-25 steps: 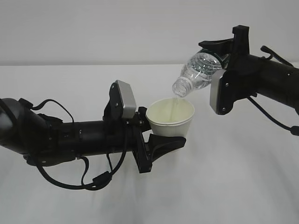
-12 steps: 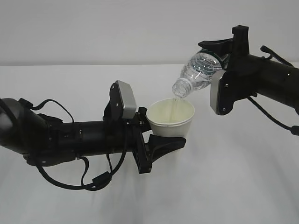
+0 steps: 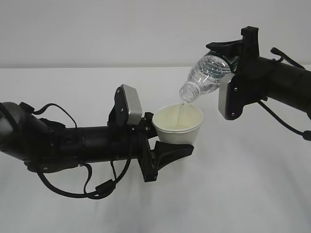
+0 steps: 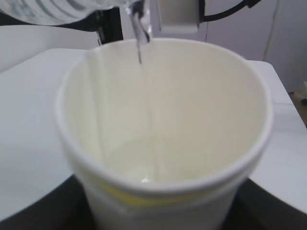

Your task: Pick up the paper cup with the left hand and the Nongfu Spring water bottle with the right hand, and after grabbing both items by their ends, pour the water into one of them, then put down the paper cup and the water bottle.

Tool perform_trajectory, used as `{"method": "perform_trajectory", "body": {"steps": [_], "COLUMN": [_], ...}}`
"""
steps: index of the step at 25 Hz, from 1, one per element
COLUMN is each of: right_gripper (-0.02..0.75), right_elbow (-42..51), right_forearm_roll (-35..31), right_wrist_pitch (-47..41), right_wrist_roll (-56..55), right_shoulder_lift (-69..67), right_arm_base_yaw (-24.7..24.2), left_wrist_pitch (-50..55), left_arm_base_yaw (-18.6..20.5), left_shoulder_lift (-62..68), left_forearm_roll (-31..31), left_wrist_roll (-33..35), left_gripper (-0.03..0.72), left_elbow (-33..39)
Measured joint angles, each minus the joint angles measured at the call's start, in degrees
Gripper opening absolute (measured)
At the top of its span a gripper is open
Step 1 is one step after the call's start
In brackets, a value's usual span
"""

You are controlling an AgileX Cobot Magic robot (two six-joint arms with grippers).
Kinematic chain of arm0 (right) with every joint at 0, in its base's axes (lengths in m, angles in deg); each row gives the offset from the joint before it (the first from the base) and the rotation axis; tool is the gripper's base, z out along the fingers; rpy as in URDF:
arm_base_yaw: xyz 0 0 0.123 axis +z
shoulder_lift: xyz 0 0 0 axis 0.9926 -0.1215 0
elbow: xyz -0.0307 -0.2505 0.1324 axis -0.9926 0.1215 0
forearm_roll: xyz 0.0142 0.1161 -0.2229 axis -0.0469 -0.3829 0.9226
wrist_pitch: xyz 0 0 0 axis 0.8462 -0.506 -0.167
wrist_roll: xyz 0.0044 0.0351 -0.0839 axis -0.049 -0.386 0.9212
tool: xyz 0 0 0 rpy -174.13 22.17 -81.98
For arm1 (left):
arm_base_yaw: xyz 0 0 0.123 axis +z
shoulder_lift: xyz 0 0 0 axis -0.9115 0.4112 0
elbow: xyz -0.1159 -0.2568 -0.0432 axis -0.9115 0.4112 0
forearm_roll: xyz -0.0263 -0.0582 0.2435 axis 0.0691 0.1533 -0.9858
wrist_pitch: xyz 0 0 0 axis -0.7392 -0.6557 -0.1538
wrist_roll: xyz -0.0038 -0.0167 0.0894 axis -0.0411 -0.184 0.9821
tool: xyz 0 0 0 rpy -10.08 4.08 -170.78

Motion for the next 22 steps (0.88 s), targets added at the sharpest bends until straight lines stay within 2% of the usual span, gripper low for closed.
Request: {"method": "perform_trajectory", "body": {"steps": [22], "right_gripper": [0.447], "right_elbow": [-0.18], "right_forearm_roll": [0.00], "right_wrist_pitch": [0.00], "right_wrist_roll": [0.94], "right_shoulder_lift": [0.00], "right_arm_base_yaw": [0.00], "left_wrist_pitch": [0.00], "left_arm_base_yaw": [0.00], "left_shoulder_lift": [0.00], "left_forearm_roll": [-0.78], "left_wrist_roll": [0.00], "left_gripper": [0.436], "left_elbow": [0.00]}}
